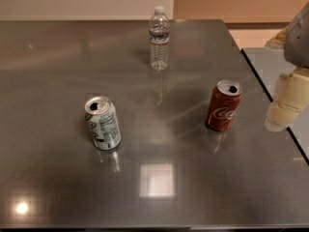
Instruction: Pick 7up can
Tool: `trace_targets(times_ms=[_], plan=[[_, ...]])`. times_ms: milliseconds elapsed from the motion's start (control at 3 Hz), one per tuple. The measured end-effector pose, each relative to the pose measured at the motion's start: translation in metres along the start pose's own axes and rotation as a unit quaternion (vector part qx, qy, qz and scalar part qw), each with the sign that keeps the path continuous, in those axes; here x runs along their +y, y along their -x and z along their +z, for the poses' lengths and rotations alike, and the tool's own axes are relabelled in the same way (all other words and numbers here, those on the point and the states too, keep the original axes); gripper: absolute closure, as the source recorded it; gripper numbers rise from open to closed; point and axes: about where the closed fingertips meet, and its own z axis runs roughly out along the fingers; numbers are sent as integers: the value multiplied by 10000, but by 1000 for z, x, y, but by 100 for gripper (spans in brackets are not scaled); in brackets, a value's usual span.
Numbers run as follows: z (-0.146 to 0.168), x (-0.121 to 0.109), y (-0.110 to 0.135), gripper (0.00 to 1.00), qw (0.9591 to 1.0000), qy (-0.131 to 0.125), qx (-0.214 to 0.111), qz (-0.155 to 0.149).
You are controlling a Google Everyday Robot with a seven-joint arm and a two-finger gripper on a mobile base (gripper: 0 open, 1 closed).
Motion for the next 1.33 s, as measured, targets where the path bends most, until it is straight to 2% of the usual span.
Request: trace_targets(times_ms=[333, 667, 1000, 1333], plan=[[0, 0, 4, 0, 10000, -7, -43, -21], [7, 5, 28, 0, 9994, 72, -292, -157], [23, 13, 64, 0, 9970, 160, -704, -261], [38, 22, 103, 0, 9923, 241, -1163, -343]])
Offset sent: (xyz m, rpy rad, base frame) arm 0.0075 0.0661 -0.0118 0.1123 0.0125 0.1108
